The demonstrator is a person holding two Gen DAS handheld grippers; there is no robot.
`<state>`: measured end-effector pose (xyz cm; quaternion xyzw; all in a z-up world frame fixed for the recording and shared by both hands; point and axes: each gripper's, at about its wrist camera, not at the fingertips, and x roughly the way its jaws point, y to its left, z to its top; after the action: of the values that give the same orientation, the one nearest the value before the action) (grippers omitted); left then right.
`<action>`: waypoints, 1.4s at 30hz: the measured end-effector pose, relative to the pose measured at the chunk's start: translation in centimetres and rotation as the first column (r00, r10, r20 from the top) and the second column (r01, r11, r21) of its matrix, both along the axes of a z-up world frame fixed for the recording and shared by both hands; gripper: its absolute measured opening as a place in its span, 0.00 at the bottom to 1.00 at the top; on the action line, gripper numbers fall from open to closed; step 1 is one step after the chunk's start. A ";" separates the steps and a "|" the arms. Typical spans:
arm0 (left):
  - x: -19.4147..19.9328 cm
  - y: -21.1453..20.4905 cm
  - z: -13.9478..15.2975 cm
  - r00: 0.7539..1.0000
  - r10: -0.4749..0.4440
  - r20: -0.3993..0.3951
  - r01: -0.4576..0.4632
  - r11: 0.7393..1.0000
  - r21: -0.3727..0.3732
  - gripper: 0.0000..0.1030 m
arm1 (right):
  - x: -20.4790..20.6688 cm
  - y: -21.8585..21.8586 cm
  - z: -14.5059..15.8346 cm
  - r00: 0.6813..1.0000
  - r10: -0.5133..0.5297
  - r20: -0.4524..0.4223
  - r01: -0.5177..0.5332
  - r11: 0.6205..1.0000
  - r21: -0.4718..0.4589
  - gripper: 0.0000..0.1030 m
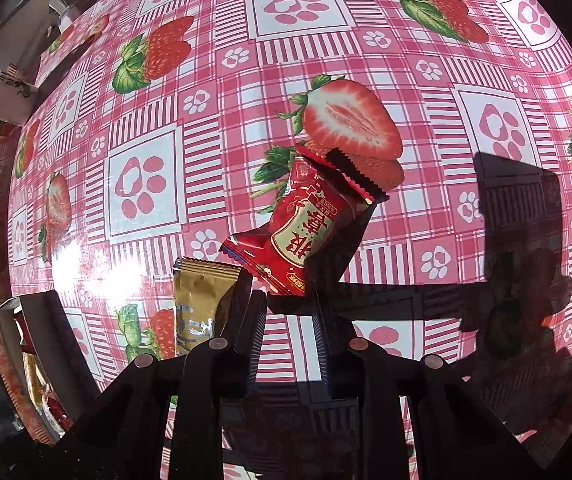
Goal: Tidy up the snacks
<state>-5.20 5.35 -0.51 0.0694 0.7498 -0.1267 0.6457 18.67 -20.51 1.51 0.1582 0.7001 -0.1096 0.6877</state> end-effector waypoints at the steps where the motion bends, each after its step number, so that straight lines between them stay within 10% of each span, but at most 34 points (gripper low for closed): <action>1: -0.6 -0.3 0.1 1.000 0.000 -0.004 0.000 1.000 -0.002 0.77 | -1.5 -0.7 -0.5 1.000 0.004 -0.004 -0.004 1.000 0.006 0.25; 16: -1.9 -3.2 -1.2 0.997 -0.072 -0.006 0.072 0.997 0.008 0.77 | -19.6 -0.6 0.5 0.995 0.024 -0.098 -0.025 1.000 -0.012 0.25; 18: -2.0 -3.7 -1.1 0.996 -0.090 0.004 0.090 0.996 0.010 0.77 | -21.8 -1.1 0.5 0.994 0.023 -0.106 -0.026 0.999 -0.023 0.38; 20: -2.0 -4.3 -1.1 0.995 -0.098 0.010 0.098 0.995 0.021 0.77 | -24.0 -0.7 0.4 0.992 0.024 -0.120 -0.028 0.999 -0.035 0.84; 42: 0.8 -9.6 -1.8 0.980 -0.194 -0.054 0.197 0.979 0.055 0.77 | -34.4 4.0 -3.9 0.982 0.053 -0.184 -0.064 0.996 -0.059 1.00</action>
<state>-4.39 -4.28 -2.34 0.1589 0.7582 -0.1687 0.6094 -15.76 -16.56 -2.38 0.1047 0.7604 -0.1259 0.6285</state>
